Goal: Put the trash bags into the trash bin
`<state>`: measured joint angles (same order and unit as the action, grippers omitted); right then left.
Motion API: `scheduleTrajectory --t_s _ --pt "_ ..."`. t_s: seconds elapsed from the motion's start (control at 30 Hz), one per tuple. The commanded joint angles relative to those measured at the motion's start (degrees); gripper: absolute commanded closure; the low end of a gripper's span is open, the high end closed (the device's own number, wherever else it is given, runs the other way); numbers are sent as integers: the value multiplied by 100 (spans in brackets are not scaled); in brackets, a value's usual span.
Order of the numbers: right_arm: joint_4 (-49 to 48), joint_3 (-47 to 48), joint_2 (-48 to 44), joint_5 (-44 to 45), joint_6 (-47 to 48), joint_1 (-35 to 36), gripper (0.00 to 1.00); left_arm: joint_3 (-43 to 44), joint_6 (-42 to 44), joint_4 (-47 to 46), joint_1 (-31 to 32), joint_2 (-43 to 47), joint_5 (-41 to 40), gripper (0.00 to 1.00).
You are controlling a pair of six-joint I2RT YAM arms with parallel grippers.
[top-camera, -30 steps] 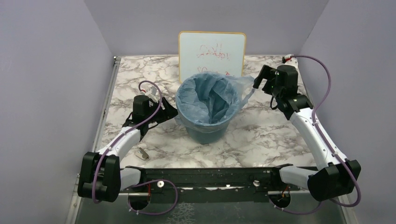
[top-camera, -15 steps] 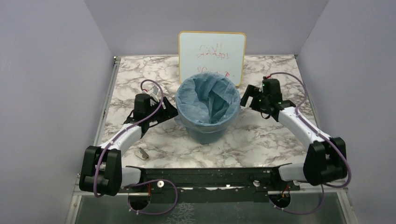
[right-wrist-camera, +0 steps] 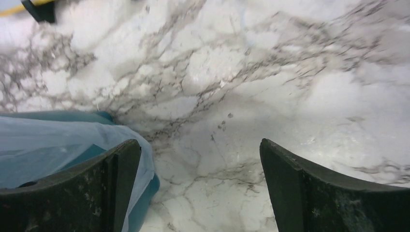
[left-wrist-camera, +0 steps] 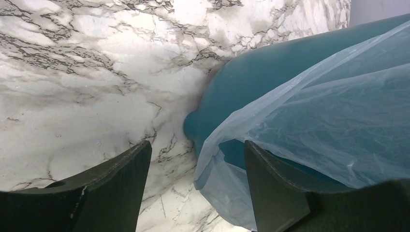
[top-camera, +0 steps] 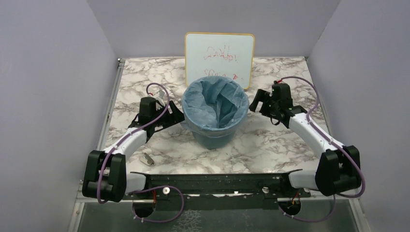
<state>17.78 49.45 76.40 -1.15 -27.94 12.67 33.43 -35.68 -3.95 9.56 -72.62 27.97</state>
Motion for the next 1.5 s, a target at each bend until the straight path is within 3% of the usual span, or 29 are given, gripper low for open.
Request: scheduleTrajectory --t_s 0.0,0.07,0.17,0.37,0.53,0.67,0.83,1.1,1.23,1.3,1.47 --pt "-5 97 -486 1007 -164 -5 1 177 51 -64 19 203 -155 28" --pt "-378 -124 -600 603 -265 -8 2 172 0 -93 19 219 -191 27" --pt "-1056 -435 -512 -710 -345 -5 3 164 -71 -102 19 237 -231 25" --pt "-1444 -573 550 -2121 -711 7 3 93 -202 -221 19 282 -255 15" --pt "231 122 724 -389 -847 5 3 77 -108 -114 19 476 -399 13" --pt "223 337 206 -484 -422 -4 1 -35 -93 -148 12 736 -799 13" --pt "180 392 -298 -536 -689 -1 0 -182 -323 -354 11 1106 -1387 8" --pt "623 1239 -662 696 -438 -6 0 -155 -455 -154 11 1366 -1713 1" --pt "555 1606 -737 233 544 -14 0 -149 -545 27 -6 1449 -1833 1" --pt "186 1488 -770 -564 687 -10 1 -186 -657 38 -23 1528 -1910 1" --pt "64 1707 -649 -1558 220 -8 20 -337 -806 64 -58 1787 -2090 1"
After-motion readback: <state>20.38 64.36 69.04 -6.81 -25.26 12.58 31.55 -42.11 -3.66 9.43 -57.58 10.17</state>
